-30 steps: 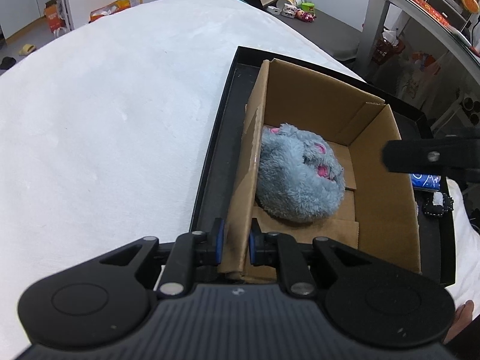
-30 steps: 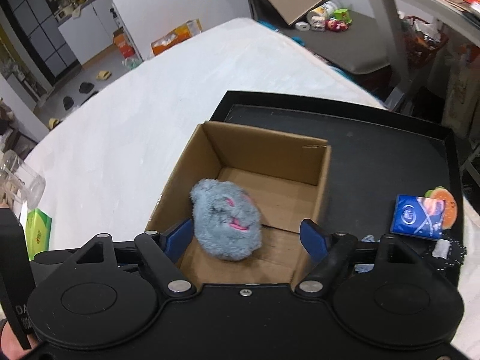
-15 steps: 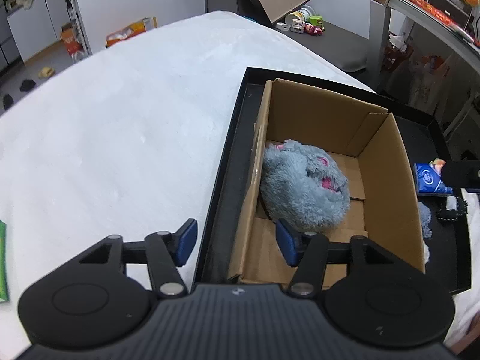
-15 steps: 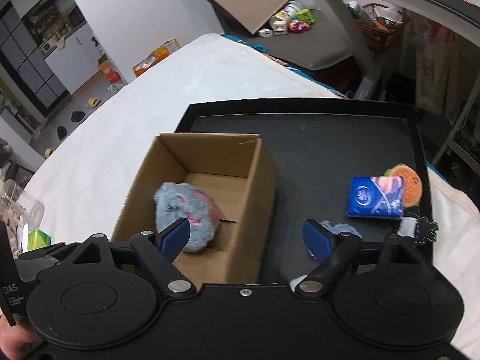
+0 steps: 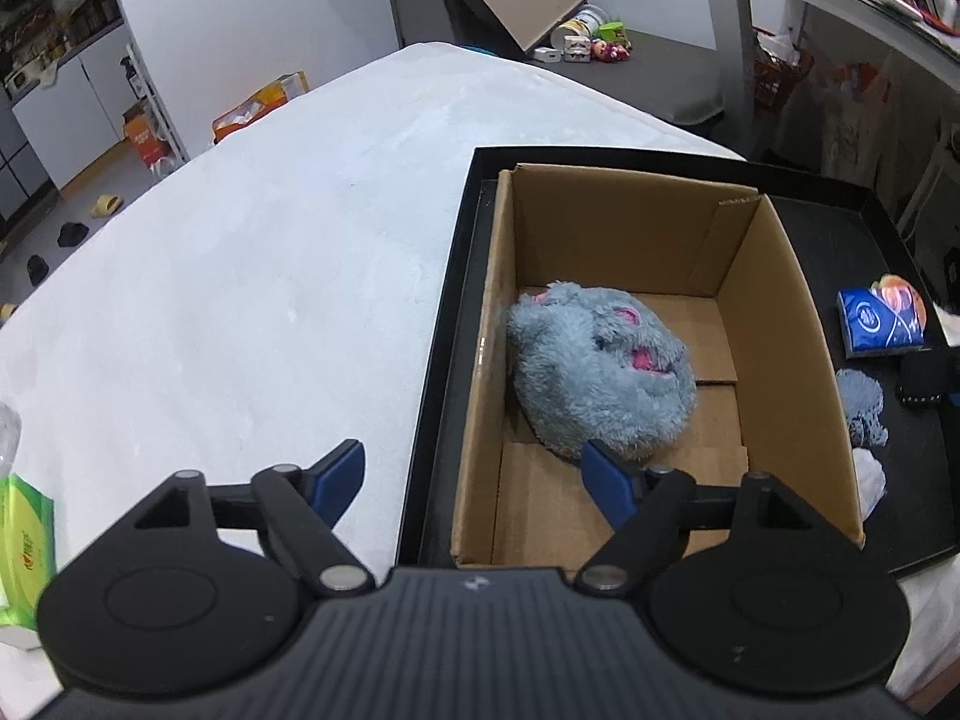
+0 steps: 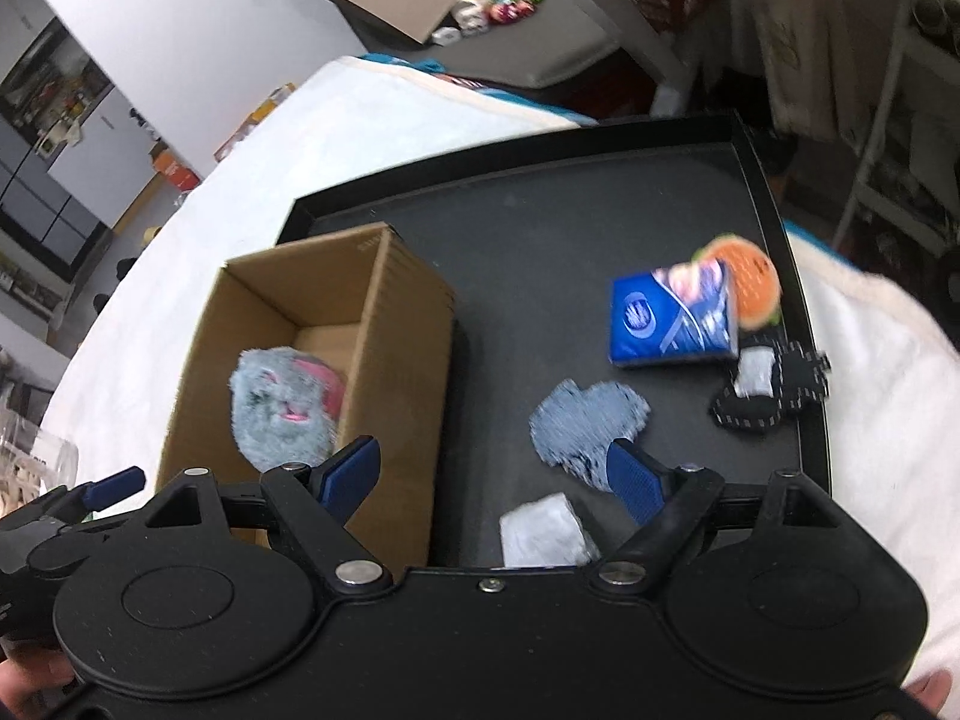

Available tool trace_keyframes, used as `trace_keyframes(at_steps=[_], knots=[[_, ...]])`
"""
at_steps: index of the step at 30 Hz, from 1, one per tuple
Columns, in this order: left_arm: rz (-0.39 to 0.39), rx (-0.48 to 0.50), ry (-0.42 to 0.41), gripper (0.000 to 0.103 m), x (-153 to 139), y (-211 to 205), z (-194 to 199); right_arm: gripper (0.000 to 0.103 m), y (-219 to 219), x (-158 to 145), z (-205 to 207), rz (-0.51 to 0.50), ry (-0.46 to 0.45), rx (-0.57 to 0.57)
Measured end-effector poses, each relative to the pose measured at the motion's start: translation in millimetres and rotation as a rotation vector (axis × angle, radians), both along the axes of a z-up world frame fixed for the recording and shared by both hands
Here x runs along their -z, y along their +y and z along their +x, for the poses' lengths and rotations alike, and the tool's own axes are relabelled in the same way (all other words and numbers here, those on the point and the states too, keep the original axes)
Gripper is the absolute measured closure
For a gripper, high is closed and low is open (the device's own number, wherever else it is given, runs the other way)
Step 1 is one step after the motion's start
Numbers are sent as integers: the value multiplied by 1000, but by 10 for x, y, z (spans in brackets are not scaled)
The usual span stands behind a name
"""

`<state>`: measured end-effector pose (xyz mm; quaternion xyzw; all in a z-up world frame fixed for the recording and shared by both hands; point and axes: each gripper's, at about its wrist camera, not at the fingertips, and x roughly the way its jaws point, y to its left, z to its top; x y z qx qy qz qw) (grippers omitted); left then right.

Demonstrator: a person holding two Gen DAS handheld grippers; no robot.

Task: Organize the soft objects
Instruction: 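Open the left gripper off the box while the right gripper moves to the white wrapped item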

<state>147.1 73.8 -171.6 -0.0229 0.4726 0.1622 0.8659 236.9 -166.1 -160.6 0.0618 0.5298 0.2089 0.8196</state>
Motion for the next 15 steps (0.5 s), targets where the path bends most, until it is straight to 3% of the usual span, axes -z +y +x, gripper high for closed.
trace_keyframes(at_steps=[15], knots=[[98,29,48,18,19,-190,70,21,-64,403,-7,-31,92,-22]])
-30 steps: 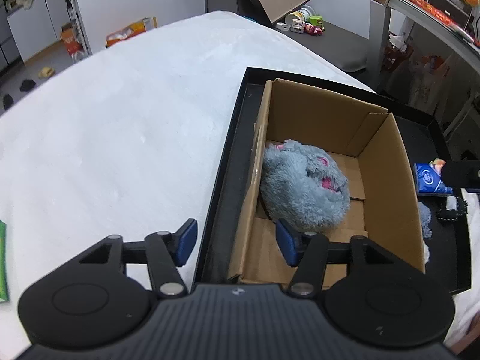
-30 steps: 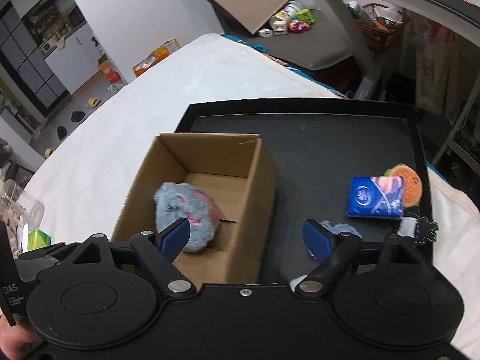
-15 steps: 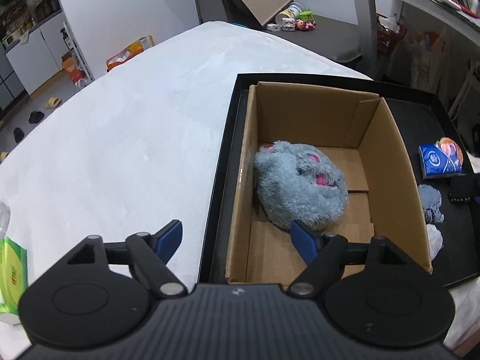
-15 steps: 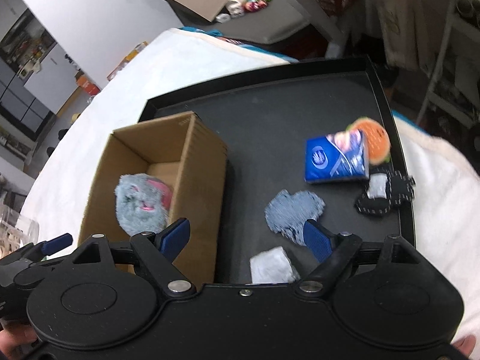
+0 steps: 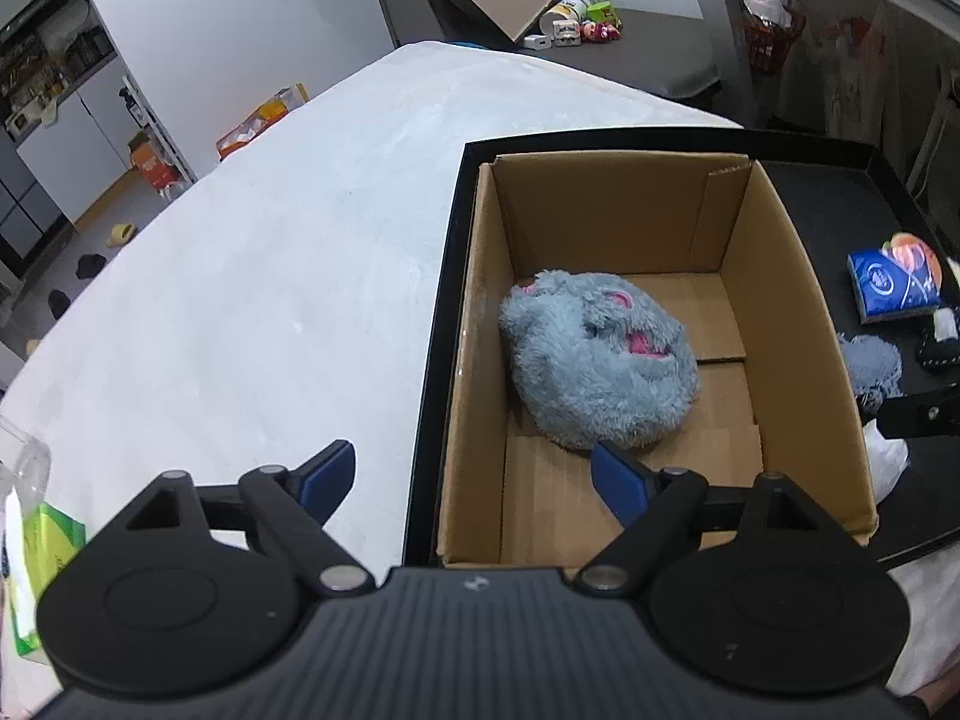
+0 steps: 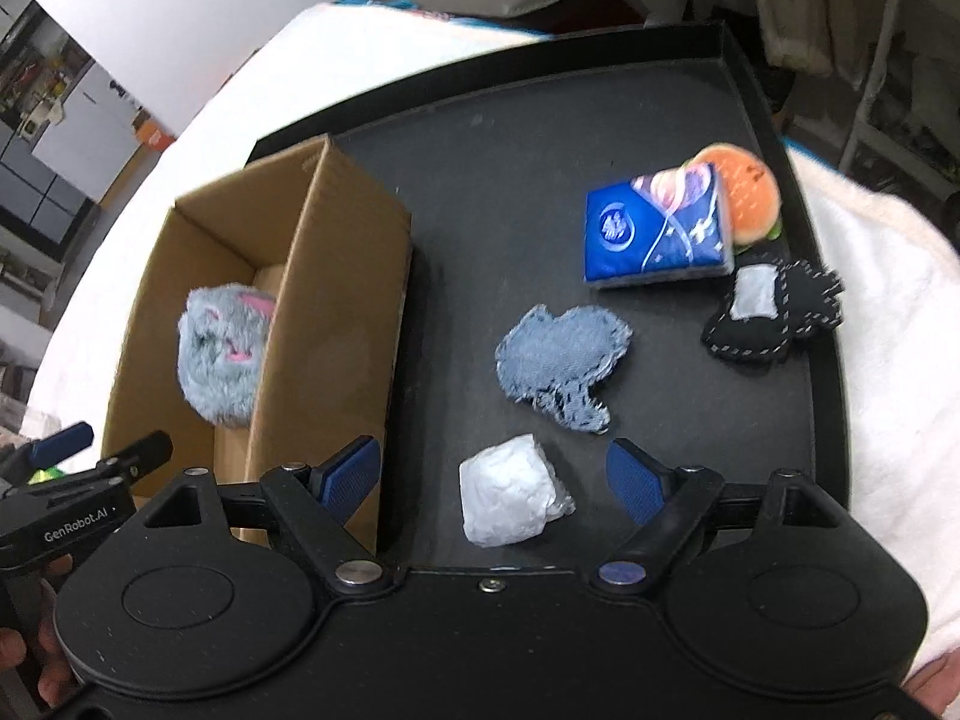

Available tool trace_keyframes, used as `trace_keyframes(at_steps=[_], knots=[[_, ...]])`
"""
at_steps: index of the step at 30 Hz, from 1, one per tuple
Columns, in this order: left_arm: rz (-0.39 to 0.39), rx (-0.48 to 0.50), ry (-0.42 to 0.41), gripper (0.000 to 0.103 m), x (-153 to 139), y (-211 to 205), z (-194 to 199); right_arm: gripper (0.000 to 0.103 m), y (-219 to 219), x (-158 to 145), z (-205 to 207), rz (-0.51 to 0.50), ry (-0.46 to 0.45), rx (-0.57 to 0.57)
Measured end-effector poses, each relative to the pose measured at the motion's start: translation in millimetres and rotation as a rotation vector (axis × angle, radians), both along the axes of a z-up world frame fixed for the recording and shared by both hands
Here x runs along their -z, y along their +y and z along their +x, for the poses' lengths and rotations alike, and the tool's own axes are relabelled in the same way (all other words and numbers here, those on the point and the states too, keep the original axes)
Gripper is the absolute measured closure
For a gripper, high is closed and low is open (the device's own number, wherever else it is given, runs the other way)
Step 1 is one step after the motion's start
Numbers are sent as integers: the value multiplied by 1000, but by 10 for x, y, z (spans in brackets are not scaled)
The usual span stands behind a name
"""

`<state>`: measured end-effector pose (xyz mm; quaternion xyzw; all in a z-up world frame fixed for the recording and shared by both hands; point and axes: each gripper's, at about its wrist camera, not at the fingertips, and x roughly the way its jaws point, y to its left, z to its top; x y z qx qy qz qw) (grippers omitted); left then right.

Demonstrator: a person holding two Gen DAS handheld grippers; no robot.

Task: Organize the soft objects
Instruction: 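Open the left gripper off the box while the right gripper moves to the white wrapped item, then grasp the white wrapped item with the right gripper and lift it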

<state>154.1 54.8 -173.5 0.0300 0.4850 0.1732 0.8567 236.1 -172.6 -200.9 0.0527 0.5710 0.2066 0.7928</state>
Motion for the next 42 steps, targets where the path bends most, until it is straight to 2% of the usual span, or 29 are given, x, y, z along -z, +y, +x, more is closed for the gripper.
trace_keyframes(at_steps=[6,17,20,22,35,42], knots=[[45,10,17,17,6,-66,11,21,12,142,42,-14,45,-7],[83,29,41,17,42,-146,38,22,151,280,5,-85,36,-79],[88,31,43,17,49,-153,38,36,182,318,2,-100,40,-90],[87,32,44,17,51,-152,41,56,186,354,3,-105,50,-95],[49,25,24,17,23,-93,10,57,165,148,-57,-116,-28,-92],[-3,14,11,17,20,-14,7,57,153,8,-59,-123,-59,-76]])
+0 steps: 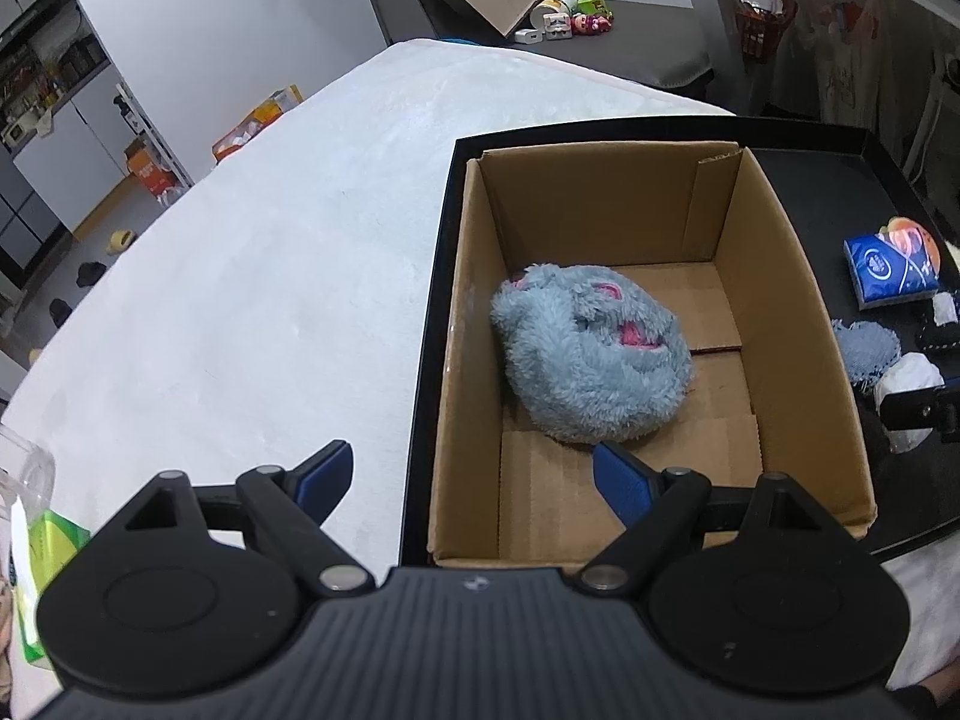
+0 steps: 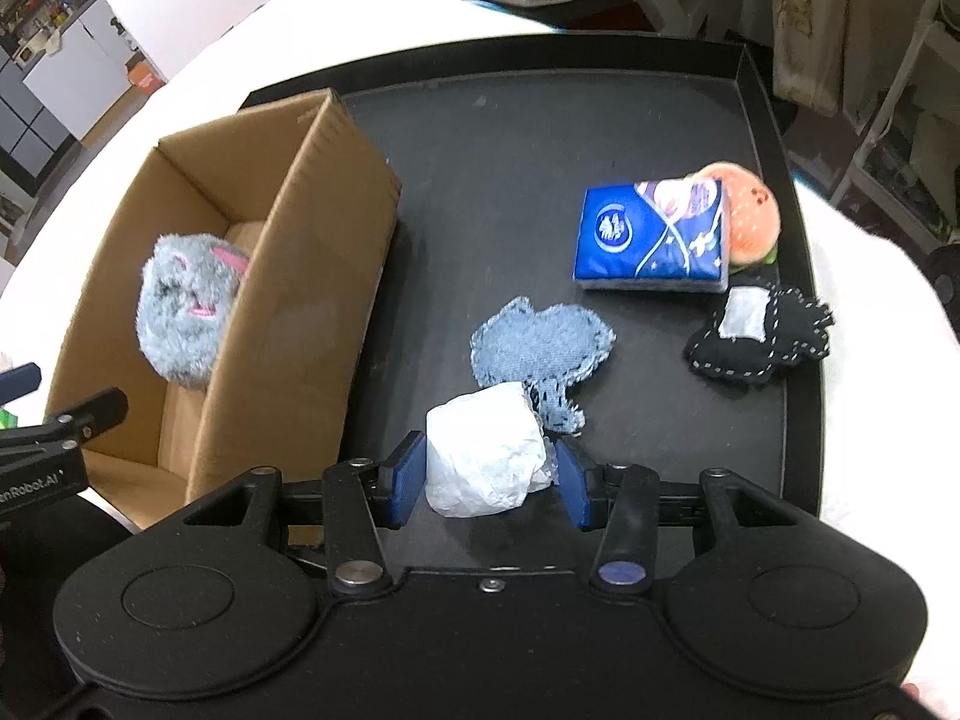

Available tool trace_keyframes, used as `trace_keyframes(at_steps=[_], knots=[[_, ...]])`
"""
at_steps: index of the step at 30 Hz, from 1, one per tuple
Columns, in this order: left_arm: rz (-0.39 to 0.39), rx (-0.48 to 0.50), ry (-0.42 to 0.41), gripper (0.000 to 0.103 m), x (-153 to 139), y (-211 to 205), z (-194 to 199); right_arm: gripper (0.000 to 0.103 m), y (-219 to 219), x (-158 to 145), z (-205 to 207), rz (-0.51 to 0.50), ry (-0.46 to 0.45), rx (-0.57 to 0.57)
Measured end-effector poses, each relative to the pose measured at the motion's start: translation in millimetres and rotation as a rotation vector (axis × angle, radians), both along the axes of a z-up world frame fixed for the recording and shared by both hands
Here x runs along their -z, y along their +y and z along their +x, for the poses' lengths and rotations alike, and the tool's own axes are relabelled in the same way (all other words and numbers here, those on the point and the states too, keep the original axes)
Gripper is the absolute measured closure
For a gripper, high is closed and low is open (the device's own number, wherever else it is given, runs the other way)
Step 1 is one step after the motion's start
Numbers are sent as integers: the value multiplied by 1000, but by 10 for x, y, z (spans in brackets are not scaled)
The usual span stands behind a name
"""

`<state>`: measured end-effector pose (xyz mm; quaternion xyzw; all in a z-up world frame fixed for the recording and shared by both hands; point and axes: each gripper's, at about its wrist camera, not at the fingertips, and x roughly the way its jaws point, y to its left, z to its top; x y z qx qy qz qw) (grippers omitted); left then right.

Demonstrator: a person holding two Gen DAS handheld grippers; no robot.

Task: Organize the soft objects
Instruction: 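Grasp the white wrapped item with the right gripper and lift it, then carry the white item over the box with the right gripper while the left gripper grips the box wall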

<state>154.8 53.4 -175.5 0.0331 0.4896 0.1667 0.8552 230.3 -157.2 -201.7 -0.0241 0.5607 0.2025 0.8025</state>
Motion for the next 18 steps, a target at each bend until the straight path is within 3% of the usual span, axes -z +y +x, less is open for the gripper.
trace_keyframes(at_steps=[18], knots=[[-86,-22,-23,17,-11,152,-55,57,72,-695,27,-1,-160,20]])
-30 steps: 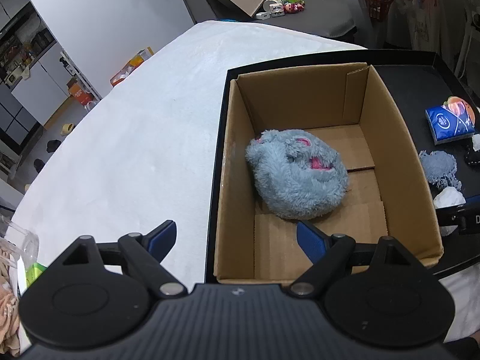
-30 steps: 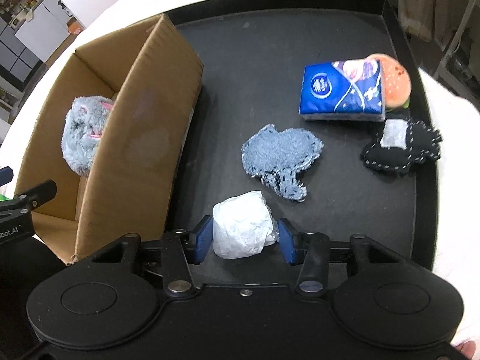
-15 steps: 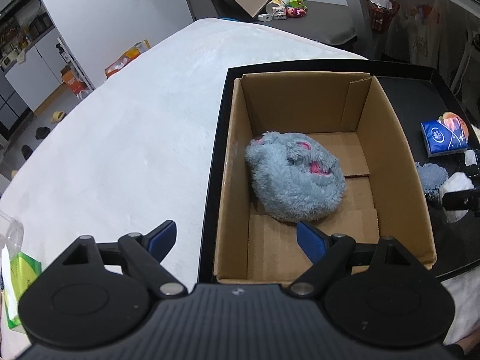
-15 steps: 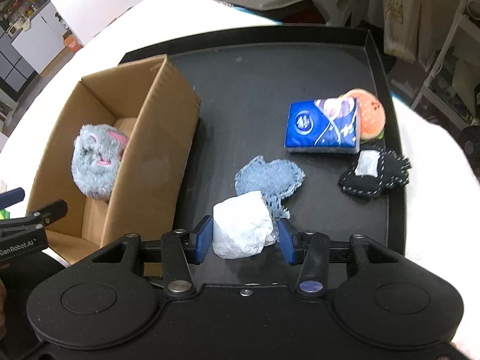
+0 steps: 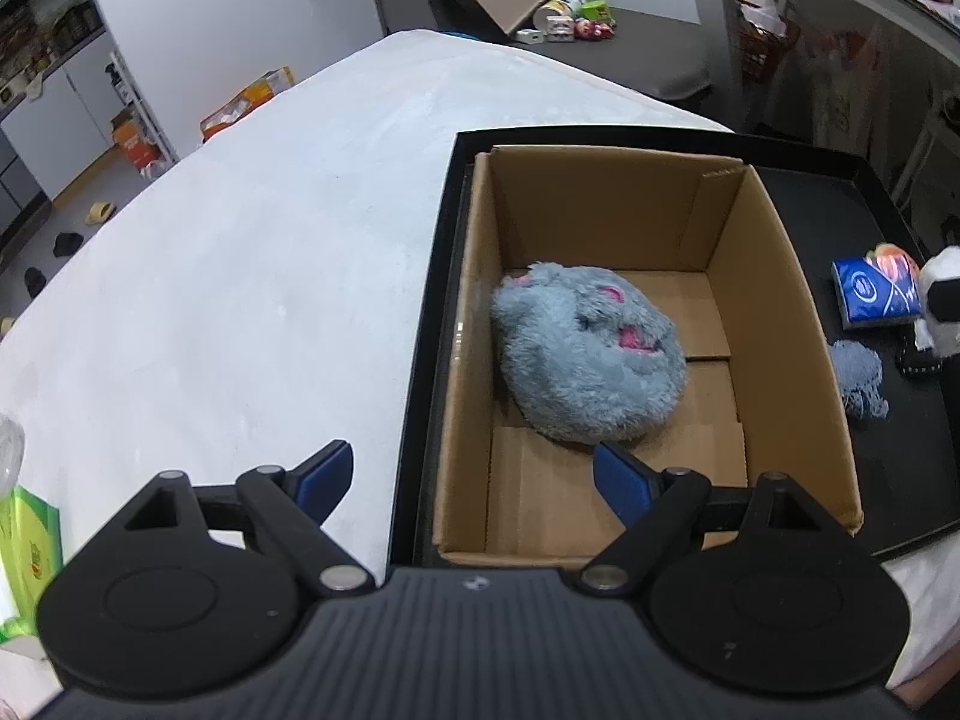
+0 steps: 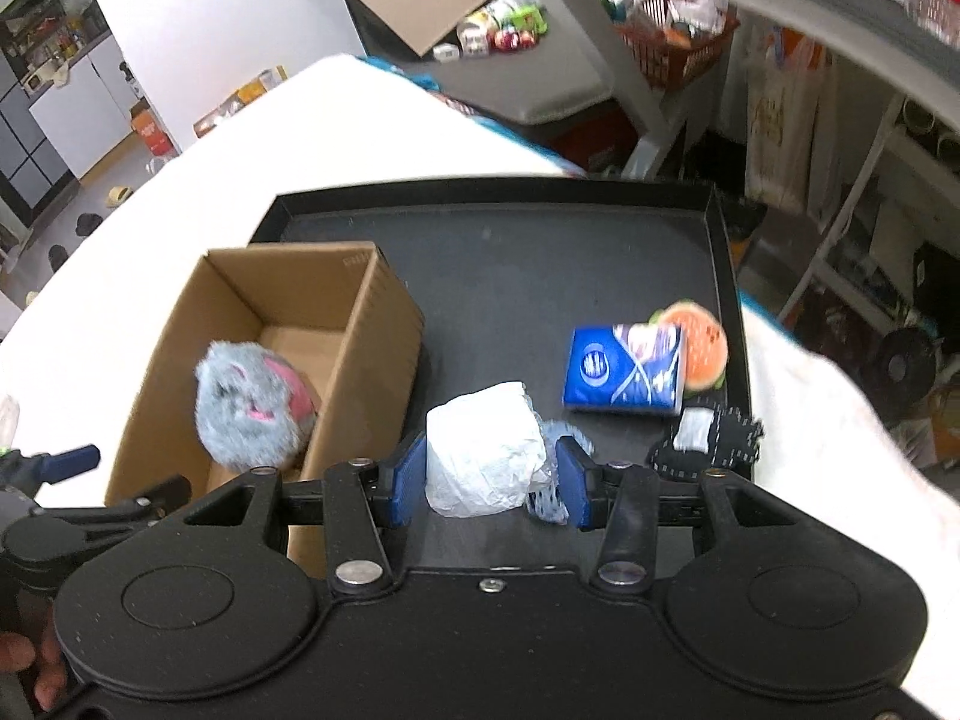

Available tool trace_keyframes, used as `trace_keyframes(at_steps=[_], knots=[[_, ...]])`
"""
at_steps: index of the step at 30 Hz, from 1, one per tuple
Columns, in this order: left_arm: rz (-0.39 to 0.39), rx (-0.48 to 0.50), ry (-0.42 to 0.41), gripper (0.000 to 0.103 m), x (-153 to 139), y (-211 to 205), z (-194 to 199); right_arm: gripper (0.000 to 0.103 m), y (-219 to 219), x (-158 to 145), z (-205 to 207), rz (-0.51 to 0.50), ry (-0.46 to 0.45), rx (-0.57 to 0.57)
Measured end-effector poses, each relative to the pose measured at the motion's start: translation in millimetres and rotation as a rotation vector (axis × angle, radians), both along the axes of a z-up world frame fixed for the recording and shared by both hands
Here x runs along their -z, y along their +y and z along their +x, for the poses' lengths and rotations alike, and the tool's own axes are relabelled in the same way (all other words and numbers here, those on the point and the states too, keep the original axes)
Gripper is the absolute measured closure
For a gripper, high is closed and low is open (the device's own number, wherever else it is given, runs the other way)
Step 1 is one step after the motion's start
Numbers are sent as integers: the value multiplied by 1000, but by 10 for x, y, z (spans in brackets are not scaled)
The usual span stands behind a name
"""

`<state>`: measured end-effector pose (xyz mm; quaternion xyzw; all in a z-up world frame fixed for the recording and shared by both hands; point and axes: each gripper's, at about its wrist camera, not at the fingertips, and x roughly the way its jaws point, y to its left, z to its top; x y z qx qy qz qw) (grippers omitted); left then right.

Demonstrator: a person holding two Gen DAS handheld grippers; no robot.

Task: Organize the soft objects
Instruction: 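Carry the white item over the box with the right gripper while the left gripper grips the box wall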

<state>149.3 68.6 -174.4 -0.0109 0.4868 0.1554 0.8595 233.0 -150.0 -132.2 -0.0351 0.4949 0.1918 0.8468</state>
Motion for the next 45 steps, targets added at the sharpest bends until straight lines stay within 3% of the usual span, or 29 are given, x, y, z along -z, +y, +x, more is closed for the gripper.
trace_keyframes(at_steps=[7,18,29,38,45], knots=[[-18,-16,-36,18,-24,61,-48,57,146,-274,-20,0,-64,-11],[-85,-24,-9,25,50,174,-27,57,446,-371,-56,-21,-92,-38],[-171,-30,27,60,157,271,3,57,711,-341,-68,-42,-97,-71],[-221,-33,40,77,210,334,14,57,912,-291,-46,-60,-97,-106],[-227,-36,42,82,229,359,9,57,1084,-227,-34,-62,-88,-149]])
